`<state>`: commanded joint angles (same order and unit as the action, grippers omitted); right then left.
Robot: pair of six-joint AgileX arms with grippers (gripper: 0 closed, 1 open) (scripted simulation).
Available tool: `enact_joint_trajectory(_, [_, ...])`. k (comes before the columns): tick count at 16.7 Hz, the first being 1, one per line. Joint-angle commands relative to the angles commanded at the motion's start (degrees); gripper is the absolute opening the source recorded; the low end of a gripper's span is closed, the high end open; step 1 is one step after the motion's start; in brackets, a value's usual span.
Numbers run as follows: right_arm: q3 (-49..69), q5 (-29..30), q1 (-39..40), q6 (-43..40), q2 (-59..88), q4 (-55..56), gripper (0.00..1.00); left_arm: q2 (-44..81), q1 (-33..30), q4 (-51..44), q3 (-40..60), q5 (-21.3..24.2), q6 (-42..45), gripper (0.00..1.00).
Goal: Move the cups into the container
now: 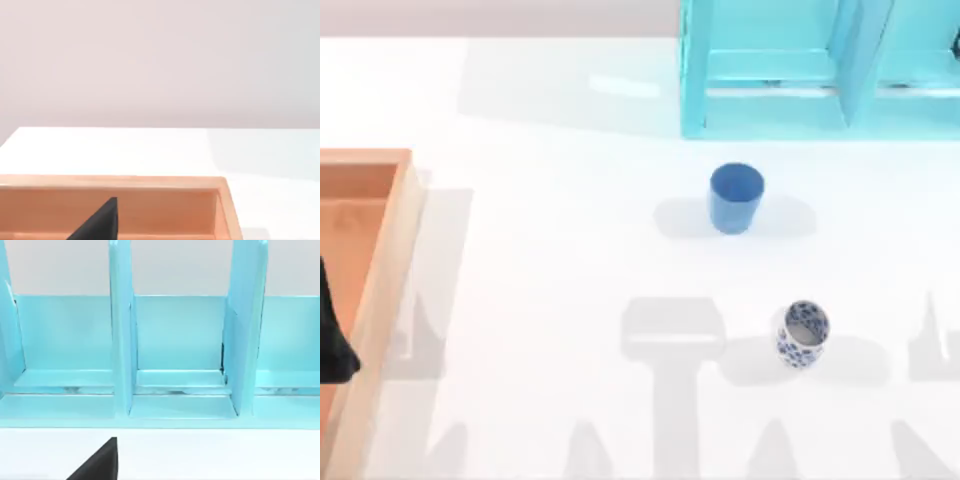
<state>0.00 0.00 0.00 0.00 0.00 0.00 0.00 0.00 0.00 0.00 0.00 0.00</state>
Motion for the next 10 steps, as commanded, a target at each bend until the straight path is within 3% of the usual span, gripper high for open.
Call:
enact_joint_trajectory(5, [0.0,0.0,0.0,0.0,0.0,0.0,1.0,2.3,-1.0,-1.3,3.0,-0.2,-0.9,1.0])
enact_joint_trajectory(10, [0.0,0.0,0.0,0.0,0.0,0.0,1.0,15.2,-6.3,-9.2,18.0,-1.4,-5.7,1.0])
